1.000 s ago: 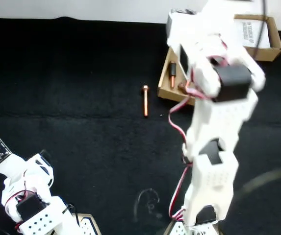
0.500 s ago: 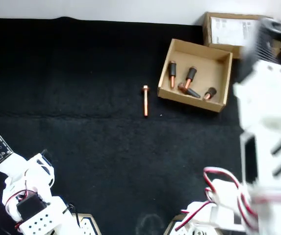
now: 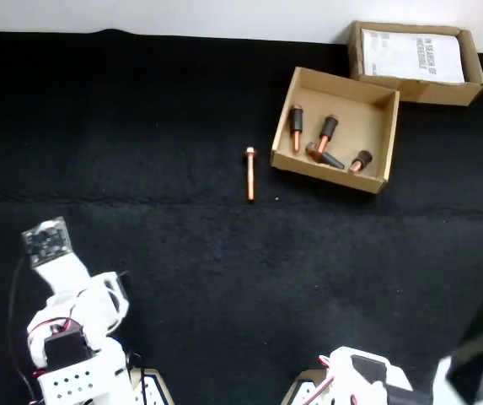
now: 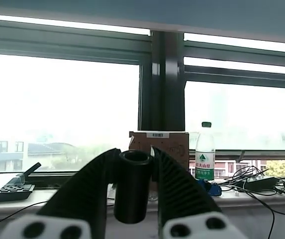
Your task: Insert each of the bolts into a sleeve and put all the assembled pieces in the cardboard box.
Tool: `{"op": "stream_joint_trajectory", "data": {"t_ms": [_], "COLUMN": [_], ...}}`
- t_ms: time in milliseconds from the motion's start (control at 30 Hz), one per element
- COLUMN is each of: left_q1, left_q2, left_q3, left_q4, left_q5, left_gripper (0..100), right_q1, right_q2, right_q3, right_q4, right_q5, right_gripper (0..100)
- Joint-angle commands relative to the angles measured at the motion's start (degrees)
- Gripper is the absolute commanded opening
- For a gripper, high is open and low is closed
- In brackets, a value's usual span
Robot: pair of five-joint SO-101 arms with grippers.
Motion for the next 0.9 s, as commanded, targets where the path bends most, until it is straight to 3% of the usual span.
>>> {"op": "stream_joint_trajectory", "data": {"t_ms": [0, 133, 267, 467, 633, 867], "left_q1": [5.4, 10.0, 10.7, 14.5, 22.5, 30.5], "left_q2": [0.0, 8.9, 31.6, 65.7, 82.3, 91.8], "left_q3": [-7.1, -18.4, -37.2, -70.5, -87.4, -98.3], "left_q4": [0.2, 0.2, 1.3, 15.5, 24.0, 24.1], "left_q5": [-0.4, 0.0, 2.2, 5.2, 5.3, 13.7], "left_gripper": [26, 26, 26, 26, 26, 26], "right_q1": [0.6, 0.5, 0.3, 0.2, 0.5, 0.6], "right_q2": [-2.2, -9.0, -17.5, -26.1, -33.1, -48.7], "right_q3": [0.6, 15.2, 33.4, 58.9, 78.2, 109.8], "right_q4": [0.7, 0.7, 0.5, -0.9, -11.3, -32.8], "right_q5": [0.9, 0.7, 0.5, 0.4, -3.5, -3.0], "right_gripper": [0.8, 0.8, 0.8, 0.8, 0.8, 0.8]}}
